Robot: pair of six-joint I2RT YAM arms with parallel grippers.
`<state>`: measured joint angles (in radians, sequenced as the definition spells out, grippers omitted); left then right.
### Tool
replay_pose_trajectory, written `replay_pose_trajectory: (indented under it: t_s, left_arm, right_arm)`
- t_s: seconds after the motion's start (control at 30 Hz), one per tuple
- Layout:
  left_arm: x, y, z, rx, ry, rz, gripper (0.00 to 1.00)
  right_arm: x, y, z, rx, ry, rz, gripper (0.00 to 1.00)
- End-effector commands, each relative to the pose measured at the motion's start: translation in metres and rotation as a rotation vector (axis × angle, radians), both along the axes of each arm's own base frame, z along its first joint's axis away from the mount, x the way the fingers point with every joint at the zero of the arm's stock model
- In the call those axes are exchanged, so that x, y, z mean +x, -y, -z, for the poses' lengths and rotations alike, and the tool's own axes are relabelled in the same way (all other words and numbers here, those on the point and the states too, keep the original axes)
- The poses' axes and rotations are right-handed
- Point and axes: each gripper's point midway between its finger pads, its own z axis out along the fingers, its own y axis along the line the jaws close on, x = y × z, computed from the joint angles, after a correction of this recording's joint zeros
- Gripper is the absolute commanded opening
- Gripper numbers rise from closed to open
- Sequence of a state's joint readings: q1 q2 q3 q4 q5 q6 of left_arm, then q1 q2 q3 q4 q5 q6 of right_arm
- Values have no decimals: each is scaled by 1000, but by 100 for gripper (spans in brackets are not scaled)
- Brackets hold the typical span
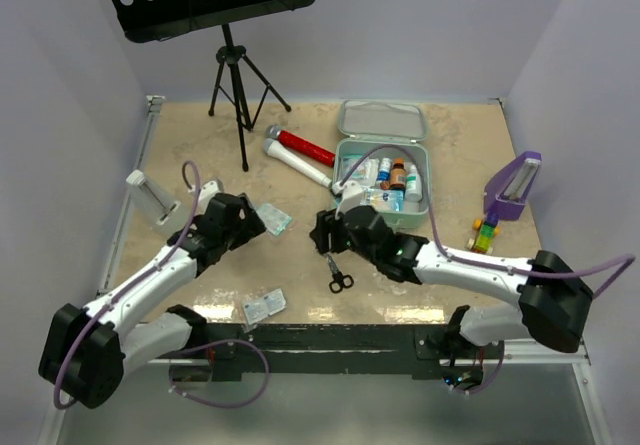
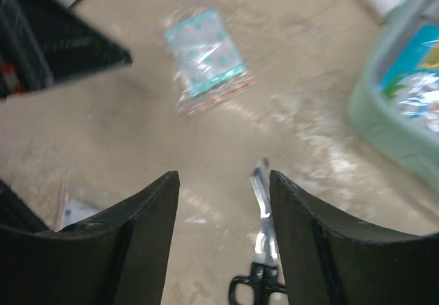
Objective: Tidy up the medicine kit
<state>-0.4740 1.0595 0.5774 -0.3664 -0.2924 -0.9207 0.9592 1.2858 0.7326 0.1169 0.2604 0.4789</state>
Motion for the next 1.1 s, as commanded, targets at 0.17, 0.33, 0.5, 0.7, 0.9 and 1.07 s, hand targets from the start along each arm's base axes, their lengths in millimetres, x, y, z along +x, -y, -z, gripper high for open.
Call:
replay_pose_trajectory:
  t_s: [0.17,0.33,0.5,0.7,0.9,1.07]
  left_arm:
    - [-17,-18,-16,-77,79,-35,94]
    - [-25,-18,-11,-85,63,-25,95]
    - [-28,-18,-6,-81,57,-16,95]
    - [-29,-17,-4,-84,57,-5,94]
    - [-29,-17,-3,-79,61,1,95]
    - [-29,-15,-3,-87,63,10,95]
  right_arm:
    - [-85,-102,48,-33,-74,-332,63]
    - [-113,-122,77,-23,-165,-413,63]
    - [-127,-127,83,-16,-194,-449,62]
    - [-138,-127,105,-89,-224,-452,54]
    - [-143,-118,124,-128,-266,-397,44]
    - [-133,-104,112,-119,-255,-305,22]
